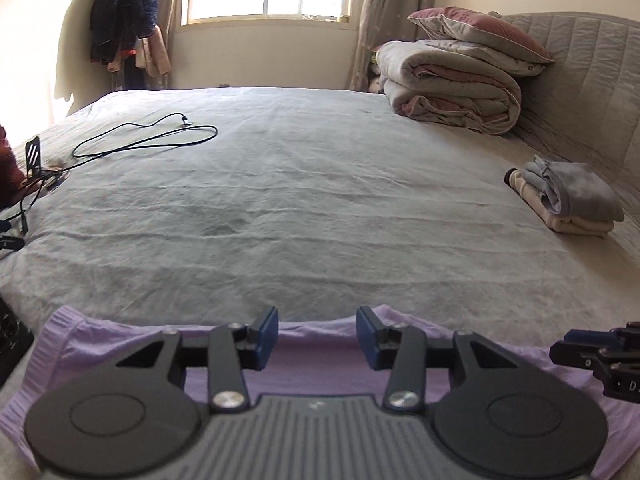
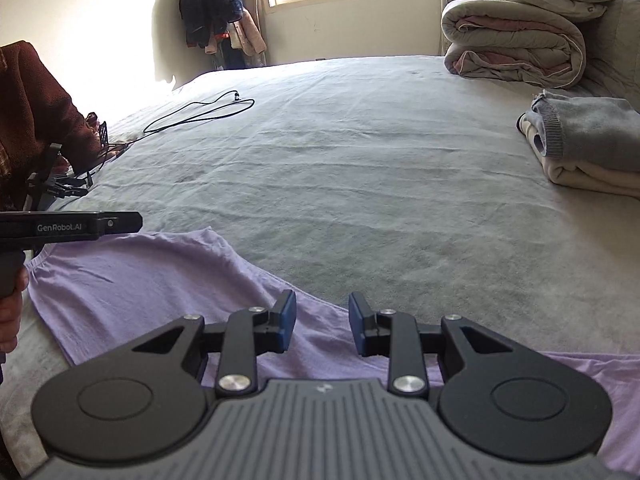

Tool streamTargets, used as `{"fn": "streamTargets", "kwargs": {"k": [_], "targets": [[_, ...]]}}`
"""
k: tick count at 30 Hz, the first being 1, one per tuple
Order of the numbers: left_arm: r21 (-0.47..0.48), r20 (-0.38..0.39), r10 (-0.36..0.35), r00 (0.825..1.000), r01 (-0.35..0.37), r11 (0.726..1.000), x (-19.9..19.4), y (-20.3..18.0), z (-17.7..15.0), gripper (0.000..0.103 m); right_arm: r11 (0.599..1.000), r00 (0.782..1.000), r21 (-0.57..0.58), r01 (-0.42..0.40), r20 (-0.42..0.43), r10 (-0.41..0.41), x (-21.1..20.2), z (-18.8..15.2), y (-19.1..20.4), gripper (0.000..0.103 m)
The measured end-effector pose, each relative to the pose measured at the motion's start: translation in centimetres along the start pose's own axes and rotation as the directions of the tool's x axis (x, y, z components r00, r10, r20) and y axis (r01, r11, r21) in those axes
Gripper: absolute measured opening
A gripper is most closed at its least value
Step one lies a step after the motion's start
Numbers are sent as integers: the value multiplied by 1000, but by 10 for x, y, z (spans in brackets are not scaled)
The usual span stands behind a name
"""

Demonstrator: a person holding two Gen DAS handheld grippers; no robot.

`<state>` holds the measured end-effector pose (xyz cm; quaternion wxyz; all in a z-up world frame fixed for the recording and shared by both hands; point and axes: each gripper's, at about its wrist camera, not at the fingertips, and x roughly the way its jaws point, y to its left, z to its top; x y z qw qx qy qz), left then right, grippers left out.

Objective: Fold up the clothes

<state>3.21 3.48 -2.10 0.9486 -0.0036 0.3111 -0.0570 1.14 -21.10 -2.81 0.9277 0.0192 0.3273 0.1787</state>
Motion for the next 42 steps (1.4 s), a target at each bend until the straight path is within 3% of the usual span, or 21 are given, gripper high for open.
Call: {"fn": "streamTargets", "kwargs": {"k": [6, 13, 14, 15, 16, 18, 23, 25, 29, 31, 32, 33, 37, 42], "targets": [[89, -55, -72, 996, 77, 993, 33, -17, 5, 44, 1000, 999, -10, -30, -28, 30, 20, 0, -8, 31], [95, -94, -84, 992, 93, 991, 55, -20, -3, 42, 997, 999, -57, -45, -34, 43, 32, -5, -7, 31], [96, -90, -93, 992, 102, 990, 55, -20, -5, 35, 997, 999, -65, -44, -32, 42, 32, -6, -6, 31], [98, -86, -109, 990, 118, 988, 55, -21, -6, 21, 996, 999, -74, -43, -30, 40, 33, -6, -4, 28], [104, -77, -110, 991, 117, 988, 53, -24, -6, 15, 995, 999, -86, -40, -25, 38, 32, -7, -2, 24], [121, -41, -100, 994, 104, 987, 49, -27, -7, 5, 993, 999, -111, -34, -14, 32, 30, -8, 2, 5], [109, 105, -105, 989, 93, 990, 31, -25, -9, 5, 988, 996, -149, 37, 90, -24, 20, -13, 10, 4], [92, 90, -99, 991, 91, 992, 37, -22, -9, 5, 986, 993, -153, 62, 111, -45, 21, -14, 11, 3], [83, 19, -73, 997, 71, 994, 54, -21, -13, 12, 989, 997, -138, 56, 60, -48, 38, -15, 7, 9], [81, 35, -59, 998, 56, 995, 50, -21, -14, 24, 989, 997, -137, 57, 60, -49, 34, -13, 7, 15], [78, 50, -49, 998, 45, 996, 44, -21, -14, 39, 989, 996, -134, 68, 66, -59, 30, -14, 5, 21], [74, 64, -40, 997, 35, 997, 39, -20, -14, 45, 988, 995, -132, 79, 72, -70, 25, -14, 4, 25], [75, 122, -40, 992, 31, 997, 11, -22, -17, 55, 986, 988, -101, 130, 93, -121, 1, -20, -12, 34], [89, 125, -36, 992, 25, 996, -15, -28, -24, 66, 978, 974, -16, 208, 94, -206, -32, -33, -48, 37]]}}
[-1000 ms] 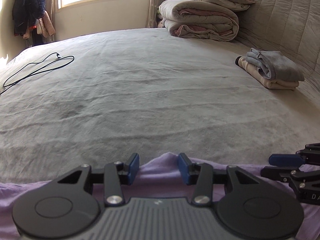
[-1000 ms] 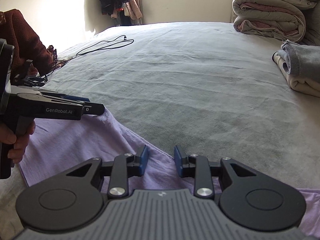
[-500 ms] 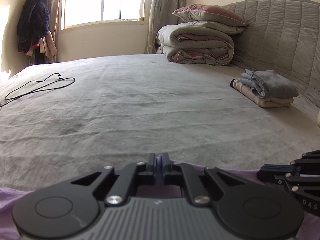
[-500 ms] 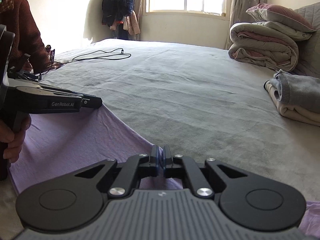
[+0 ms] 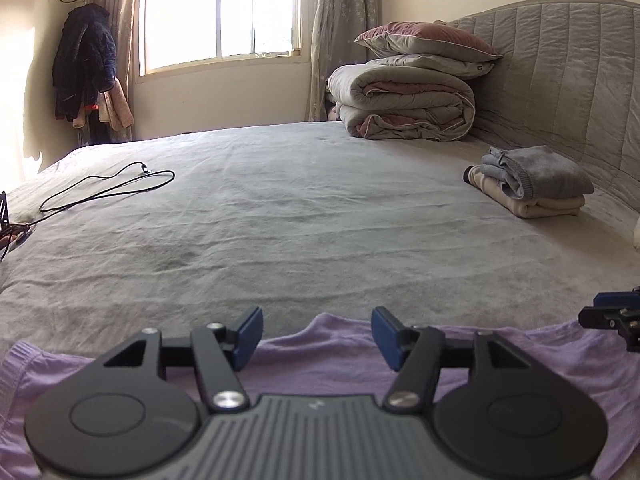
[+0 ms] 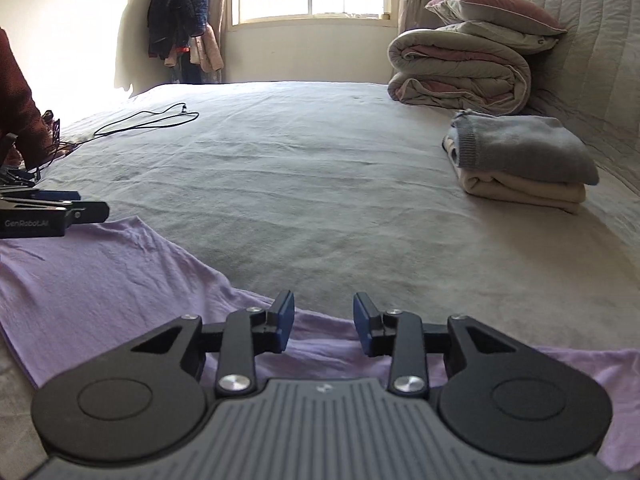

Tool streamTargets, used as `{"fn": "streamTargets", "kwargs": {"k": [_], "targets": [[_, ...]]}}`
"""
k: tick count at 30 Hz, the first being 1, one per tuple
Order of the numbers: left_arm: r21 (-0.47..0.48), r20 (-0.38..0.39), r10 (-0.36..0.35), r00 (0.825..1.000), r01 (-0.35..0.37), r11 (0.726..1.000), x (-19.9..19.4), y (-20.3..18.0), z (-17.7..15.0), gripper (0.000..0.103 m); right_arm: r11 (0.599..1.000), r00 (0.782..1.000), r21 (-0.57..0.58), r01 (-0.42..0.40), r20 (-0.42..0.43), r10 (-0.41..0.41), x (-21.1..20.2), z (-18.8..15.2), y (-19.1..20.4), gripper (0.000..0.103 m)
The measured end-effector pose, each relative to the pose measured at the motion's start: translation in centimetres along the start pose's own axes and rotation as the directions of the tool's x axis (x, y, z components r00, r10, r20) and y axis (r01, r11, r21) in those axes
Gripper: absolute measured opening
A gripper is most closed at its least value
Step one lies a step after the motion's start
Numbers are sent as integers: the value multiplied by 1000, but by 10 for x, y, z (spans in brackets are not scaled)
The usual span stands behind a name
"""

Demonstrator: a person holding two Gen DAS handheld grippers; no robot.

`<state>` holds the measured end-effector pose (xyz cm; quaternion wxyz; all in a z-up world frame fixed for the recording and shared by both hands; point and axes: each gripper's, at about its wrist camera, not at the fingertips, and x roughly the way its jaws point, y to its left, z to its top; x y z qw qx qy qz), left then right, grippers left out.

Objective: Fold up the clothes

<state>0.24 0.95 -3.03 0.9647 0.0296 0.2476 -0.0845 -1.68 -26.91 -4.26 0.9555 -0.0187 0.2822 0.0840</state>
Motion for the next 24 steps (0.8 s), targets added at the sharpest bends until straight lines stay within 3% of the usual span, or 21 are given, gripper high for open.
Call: {"fn": "streamTargets", "kwargs": {"k": [7, 11, 13, 17, 24], "targets": [[-38, -29, -24, 999, 23, 999, -31, 2, -12, 72, 987, 993, 113, 112, -35, -109, -30, -27, -61, 38], [-31, -63, 2, 998, -4, 999, -40, 8, -24, 73, 962, 988, 224, 154, -48, -147, -39, -46, -106, 37], [-51, -80, 14, 997, -18, 999, -45, 15, -30, 73, 945, 985, 281, 170, -35, -167, -47, -51, -131, 32], [-106, -93, 34, 995, -44, 993, -58, 29, -41, 73, 905, 965, 338, 259, -52, -257, -61, -54, -160, 35], [-172, -60, 39, 997, -49, 984, -71, 38, -49, 83, 867, 960, 418, 272, -55, -275, -92, -64, -178, 46]]}}
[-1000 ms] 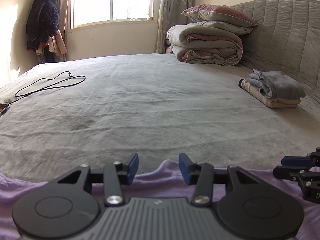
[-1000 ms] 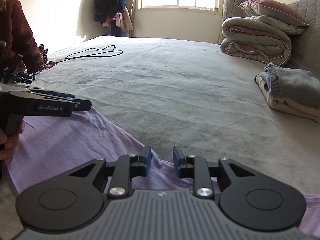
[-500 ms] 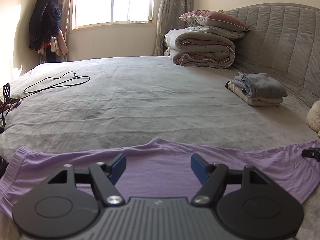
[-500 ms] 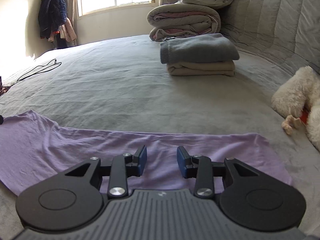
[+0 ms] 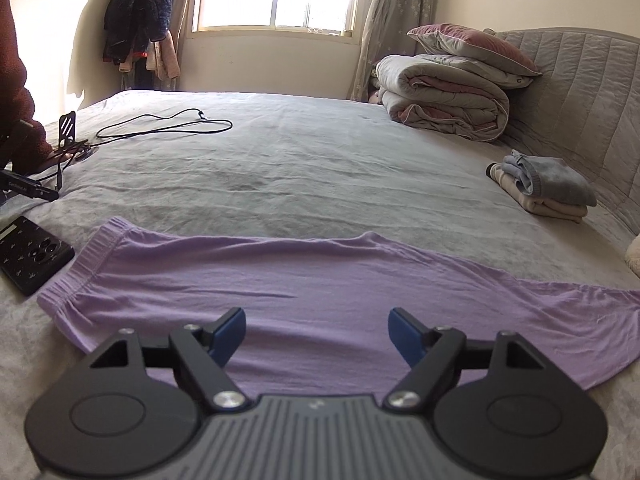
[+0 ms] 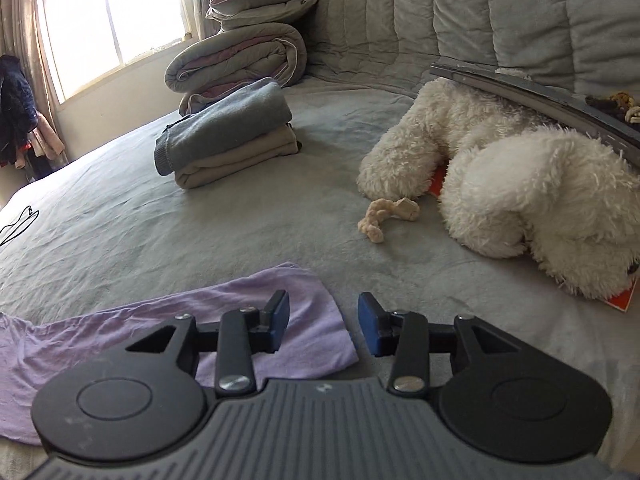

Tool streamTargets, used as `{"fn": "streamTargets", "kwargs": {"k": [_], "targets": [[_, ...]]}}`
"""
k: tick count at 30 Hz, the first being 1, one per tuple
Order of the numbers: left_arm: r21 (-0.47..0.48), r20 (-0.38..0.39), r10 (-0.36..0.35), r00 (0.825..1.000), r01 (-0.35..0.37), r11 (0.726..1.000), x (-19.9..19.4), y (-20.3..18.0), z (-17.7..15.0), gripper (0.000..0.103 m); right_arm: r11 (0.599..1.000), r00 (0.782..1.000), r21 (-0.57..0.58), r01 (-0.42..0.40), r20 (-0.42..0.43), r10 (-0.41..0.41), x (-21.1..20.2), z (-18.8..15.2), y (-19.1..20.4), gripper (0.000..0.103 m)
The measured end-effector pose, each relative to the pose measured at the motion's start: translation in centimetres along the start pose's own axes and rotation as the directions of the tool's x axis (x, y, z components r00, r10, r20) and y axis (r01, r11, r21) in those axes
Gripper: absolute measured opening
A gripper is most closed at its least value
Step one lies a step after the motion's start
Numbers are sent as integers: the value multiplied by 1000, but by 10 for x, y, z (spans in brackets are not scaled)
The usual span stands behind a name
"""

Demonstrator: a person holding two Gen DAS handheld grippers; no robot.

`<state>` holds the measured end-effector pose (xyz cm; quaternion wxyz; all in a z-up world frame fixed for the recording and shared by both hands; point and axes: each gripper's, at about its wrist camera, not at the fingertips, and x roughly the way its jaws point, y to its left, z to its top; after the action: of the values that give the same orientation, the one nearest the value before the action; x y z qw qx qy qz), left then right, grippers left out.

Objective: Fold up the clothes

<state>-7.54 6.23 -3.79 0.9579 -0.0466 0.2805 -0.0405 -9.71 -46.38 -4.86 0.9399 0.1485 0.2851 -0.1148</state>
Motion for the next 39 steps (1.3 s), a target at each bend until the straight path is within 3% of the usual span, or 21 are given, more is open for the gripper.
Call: {"fn": "streamTargets", "kwargs": {"k": [8, 11, 16, 19, 21, 22, 23, 30, 34, 39], "targets": [[-108, 51, -13, 999, 18, 994, 9, 6, -11, 89, 1000, 999, 4, 7, -33, -7, -8, -18, 8, 54], [-182, 4, -11, 1000, 12, 983, 14, 11, -9, 89, 999, 999, -17, 32, -33, -32, -5, -21, 18, 58], [-229, -20, -1, 1000, -3, 974, 14, 24, -3, 89, 994, 994, 11, 105, -21, -105, 12, -20, 28, 58], [-296, -57, 22, 998, -38, 954, 16, 38, -1, 89, 989, 989, -5, 149, 2, -149, 17, -23, 37, 52], [-349, -77, 15, 997, -42, 936, 17, 48, 0, 89, 985, 985, -20, 171, 16, -171, 19, -25, 44, 32], [-378, -84, 6, 996, -37, 925, 17, 53, 0, 89, 986, 986, -21, 166, 17, -165, 18, -24, 47, 26], [-403, -87, -9, 996, -27, 915, 17, 57, 2, 89, 987, 987, -22, 160, 17, -160, 18, -24, 50, 12], [-537, -83, -107, 991, 46, 842, 17, 75, 5, 87, 995, 996, -63, 78, 45, -75, 12, -20, 85, 11], [-600, -77, -158, 984, 81, 796, 21, 83, 6, 85, 991, 998, -134, -22, 57, 29, 5, -19, 124, 11], [-622, -56, -233, 971, 149, 769, 24, 80, 7, 82, 955, 986, -256, -147, 45, 164, -6, -24, 183, 11]]}}
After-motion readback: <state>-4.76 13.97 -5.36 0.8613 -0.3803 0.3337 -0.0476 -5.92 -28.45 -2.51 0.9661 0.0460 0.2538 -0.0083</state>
